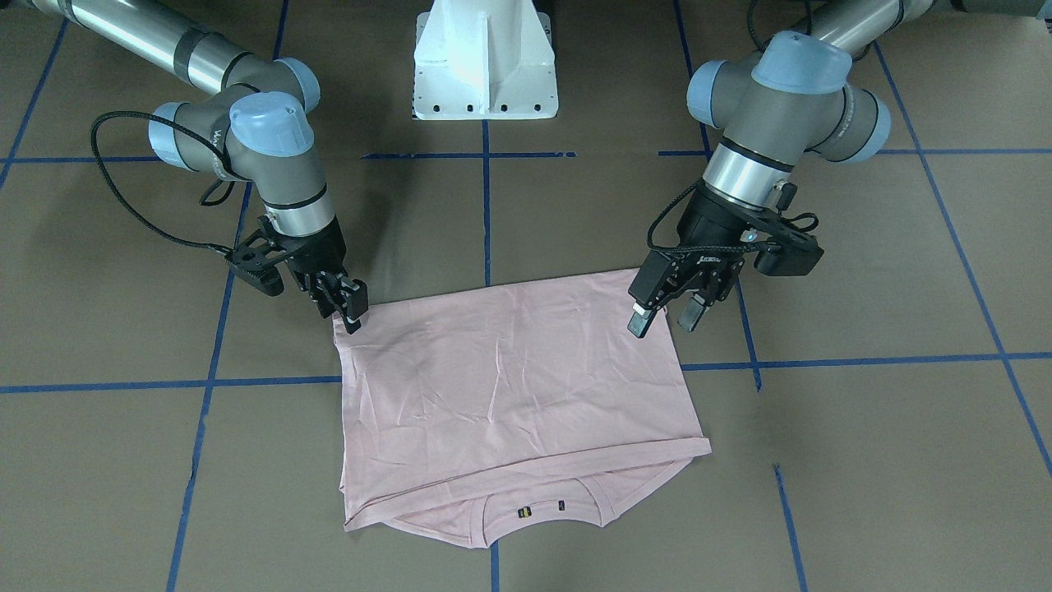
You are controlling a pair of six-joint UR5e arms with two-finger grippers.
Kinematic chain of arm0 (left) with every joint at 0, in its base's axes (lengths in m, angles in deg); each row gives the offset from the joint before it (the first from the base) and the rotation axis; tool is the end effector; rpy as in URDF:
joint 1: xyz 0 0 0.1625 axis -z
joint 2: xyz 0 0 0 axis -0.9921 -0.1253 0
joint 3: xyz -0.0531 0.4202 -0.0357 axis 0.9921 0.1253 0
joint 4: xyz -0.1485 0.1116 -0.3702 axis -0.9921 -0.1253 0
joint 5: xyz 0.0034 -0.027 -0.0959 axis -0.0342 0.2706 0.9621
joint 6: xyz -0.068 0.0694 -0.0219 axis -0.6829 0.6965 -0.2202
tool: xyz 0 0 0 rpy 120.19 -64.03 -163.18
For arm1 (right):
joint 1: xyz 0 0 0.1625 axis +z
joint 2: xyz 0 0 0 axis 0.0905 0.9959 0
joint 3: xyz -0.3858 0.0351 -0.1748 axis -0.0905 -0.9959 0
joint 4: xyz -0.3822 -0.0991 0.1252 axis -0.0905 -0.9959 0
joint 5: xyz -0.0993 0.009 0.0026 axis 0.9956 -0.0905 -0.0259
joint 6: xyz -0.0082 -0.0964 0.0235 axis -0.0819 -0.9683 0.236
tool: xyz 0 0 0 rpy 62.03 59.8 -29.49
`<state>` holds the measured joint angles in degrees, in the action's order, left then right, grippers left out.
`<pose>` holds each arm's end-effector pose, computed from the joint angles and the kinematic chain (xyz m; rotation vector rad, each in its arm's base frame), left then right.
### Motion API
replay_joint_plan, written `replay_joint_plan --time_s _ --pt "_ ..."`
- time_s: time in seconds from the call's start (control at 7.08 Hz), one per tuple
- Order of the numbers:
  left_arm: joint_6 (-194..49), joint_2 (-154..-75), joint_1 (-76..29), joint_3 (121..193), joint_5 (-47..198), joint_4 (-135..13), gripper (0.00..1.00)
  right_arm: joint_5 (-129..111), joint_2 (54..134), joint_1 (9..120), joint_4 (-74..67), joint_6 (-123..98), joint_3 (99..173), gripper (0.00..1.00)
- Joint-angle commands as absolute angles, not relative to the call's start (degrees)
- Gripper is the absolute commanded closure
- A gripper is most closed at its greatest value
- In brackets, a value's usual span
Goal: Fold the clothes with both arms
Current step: 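Lower the right gripper onto the folded shirt's corner nearest it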
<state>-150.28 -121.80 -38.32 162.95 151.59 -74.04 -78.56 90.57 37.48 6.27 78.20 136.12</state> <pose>0.3736 -0.5351 0.2556 0.3518 1.2526 -0.6193 -0.4896 -0.4624 0.3607 0.0839 -0.9002 0.7847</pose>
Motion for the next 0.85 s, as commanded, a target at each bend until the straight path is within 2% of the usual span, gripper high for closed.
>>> replay_joint_plan --time_s 0.0,0.14,0.42,0.71 --pt "-150.3 -121.4 -38.2 164.1 151.6 -73.9 0.00 -78.6 90.5 37.5 6.3 78.1 135.8 0.39" --pt "-150.3 -121.4 -38.3 163.9 151.6 -73.8 0.00 -78.7 90.5 37.6 6.3 78.1 136.1 0.38" --pt "-150.3 -121.4 -38.3 163.4 151.6 -73.9 0.00 -78.9 91.0 37.8 6.3 78.1 136.6 0.27" --pt "-151.4 -121.4 -38.3 163.5 151.6 -73.9 0.00 -78.7 91.1 37.5 6.2 78.1 136.6 0.25"
